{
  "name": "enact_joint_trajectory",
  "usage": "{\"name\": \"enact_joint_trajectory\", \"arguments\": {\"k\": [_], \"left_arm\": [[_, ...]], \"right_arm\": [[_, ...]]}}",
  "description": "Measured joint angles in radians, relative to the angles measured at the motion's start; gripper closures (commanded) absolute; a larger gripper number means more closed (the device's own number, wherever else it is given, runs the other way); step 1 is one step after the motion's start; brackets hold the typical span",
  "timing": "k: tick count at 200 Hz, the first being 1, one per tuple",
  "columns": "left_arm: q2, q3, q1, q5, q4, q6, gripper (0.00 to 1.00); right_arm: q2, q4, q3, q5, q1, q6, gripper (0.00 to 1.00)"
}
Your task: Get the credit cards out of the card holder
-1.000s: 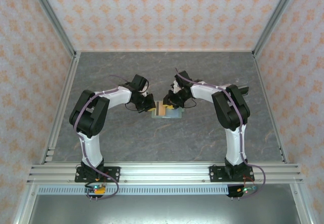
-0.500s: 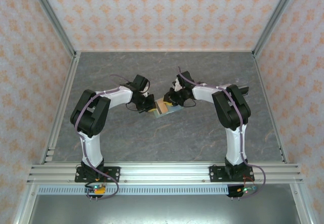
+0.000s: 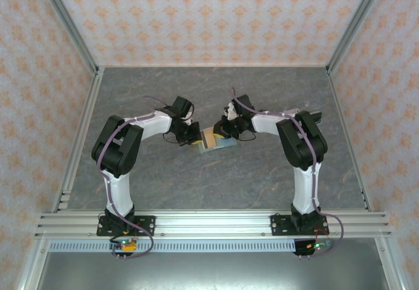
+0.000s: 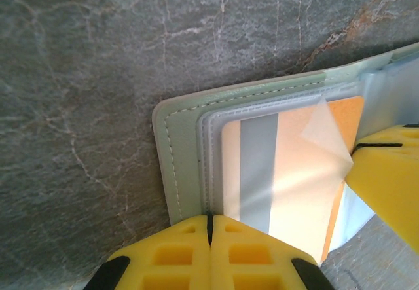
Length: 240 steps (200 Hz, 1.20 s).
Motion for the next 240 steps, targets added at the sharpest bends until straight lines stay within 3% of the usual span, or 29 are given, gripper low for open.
{"name": "enact_joint_trajectory", "arguments": {"k": [87,125,155,240], "left_arm": [[0.000,-0.002,0.001,0.015,0.005,-0.001,1.00],[0.000,-0.002,0.001,0.018,0.005,-0.001,1.00],[0.000,-0.002,0.001,0.018,0.004,-0.001,1.00],[0.000,-0.002,0.006,0.018,0.004,0.000,1.00]], "right_arm": [[0.000,0.004,0.000,0.021,0.007,-0.046,0.89],[0.000,-0.027,0.009,0.051,0.014,-0.105,1.00],[-0.013,-0.049,0.010,0.085,0.024,-0.132,1.00],[-0.133,0.010,-0.112,0.113,0.011,-0.075,1.00]]}}
